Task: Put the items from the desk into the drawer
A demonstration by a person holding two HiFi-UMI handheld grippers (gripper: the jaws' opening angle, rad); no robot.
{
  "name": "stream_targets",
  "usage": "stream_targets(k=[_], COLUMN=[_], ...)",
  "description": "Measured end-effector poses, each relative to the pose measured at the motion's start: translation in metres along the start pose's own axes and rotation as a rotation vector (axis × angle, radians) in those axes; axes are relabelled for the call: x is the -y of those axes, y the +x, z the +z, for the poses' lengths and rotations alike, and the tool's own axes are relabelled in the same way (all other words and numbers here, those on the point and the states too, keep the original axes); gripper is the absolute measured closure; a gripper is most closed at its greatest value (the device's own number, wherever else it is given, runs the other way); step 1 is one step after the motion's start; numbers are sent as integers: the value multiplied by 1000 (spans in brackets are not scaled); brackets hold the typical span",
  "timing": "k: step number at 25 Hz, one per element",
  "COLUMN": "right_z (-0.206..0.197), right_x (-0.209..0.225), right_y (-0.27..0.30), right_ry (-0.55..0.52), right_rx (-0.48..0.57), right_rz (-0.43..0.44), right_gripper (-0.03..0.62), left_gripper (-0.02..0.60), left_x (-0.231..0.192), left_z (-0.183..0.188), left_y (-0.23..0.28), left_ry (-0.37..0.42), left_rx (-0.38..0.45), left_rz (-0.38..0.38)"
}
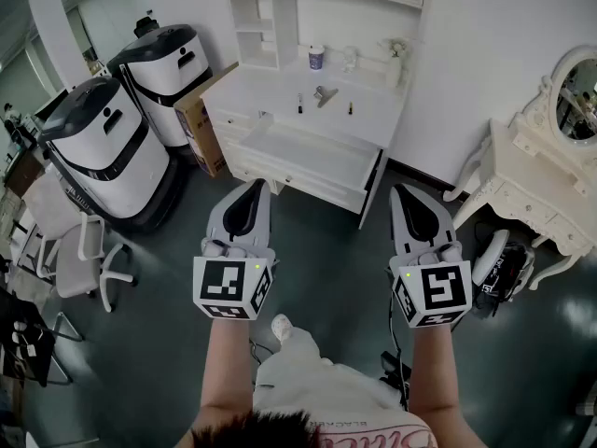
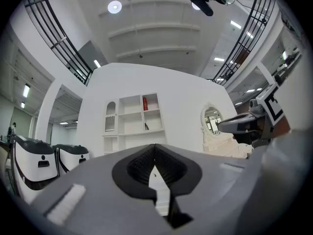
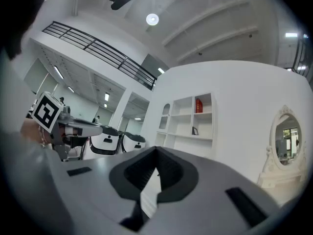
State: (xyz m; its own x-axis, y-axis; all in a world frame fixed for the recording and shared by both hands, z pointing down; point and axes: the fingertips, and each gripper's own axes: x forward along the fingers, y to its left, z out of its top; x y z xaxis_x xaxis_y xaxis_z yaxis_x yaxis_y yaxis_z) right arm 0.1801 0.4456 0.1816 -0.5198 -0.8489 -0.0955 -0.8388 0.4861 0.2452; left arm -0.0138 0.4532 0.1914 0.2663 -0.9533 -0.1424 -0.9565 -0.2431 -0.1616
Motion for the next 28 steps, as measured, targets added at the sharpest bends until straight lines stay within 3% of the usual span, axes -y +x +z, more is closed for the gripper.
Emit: stream_targets(k=[14, 28], right_z=[-14, -41], right_x=[15, 58], right_y=[26, 183], right_ry=[7, 0], right_rx=[-19, -56], right_rz=[0, -58], right_gripper=[586, 586], left_gripper=[572, 572], left_x=[-11, -102], left_z=[-9, -51], left_y=[31, 175], left_ry=[10, -23], left_rx=[0, -1], left_rz=[9, -3])
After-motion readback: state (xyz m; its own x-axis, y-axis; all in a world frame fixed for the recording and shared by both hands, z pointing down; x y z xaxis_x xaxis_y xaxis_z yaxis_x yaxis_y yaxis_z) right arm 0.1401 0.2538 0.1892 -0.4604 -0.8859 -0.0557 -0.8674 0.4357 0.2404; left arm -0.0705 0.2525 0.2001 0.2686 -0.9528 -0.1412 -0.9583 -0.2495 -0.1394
